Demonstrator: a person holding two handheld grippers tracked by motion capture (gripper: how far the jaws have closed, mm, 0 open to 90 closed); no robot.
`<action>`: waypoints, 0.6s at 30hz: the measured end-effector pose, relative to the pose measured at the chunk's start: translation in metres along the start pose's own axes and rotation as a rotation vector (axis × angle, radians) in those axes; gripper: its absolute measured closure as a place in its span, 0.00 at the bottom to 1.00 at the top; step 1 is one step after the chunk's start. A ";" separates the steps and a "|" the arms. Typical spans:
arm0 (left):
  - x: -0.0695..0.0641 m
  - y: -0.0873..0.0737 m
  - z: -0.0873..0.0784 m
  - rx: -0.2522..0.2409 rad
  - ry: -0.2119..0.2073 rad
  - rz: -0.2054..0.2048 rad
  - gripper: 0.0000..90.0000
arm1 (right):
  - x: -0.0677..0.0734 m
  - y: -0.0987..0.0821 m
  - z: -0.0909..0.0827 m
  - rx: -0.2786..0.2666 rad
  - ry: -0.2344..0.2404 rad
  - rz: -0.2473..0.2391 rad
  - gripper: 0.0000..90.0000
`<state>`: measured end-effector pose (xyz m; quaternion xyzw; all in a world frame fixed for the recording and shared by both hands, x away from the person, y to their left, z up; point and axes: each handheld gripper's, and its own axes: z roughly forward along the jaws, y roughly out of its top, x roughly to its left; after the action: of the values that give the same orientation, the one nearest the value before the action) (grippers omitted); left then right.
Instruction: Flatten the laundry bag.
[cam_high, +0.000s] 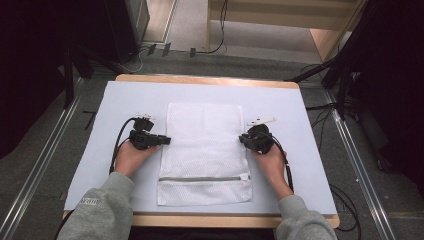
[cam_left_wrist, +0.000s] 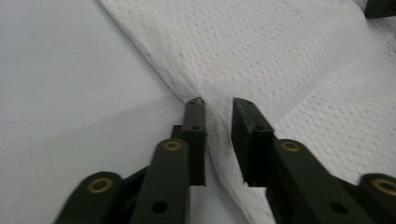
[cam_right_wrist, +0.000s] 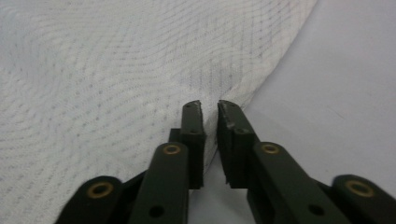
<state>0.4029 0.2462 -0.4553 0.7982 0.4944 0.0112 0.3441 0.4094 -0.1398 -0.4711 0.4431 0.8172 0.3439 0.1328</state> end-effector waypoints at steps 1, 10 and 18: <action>0.000 0.002 0.001 0.010 0.002 0.006 0.98 | 0.000 0.001 0.001 0.002 0.003 0.009 0.98; 0.016 0.018 0.004 -0.014 -0.007 -0.033 1.00 | -0.012 0.019 0.012 0.002 0.029 0.037 0.99; 0.030 0.025 0.008 -0.033 -0.016 -0.074 1.00 | -0.023 0.030 0.022 -0.002 0.042 0.055 0.99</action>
<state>0.4406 0.2591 -0.4569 0.7734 0.5207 0.0002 0.3615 0.4528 -0.1376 -0.4693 0.4579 0.8070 0.3574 0.1067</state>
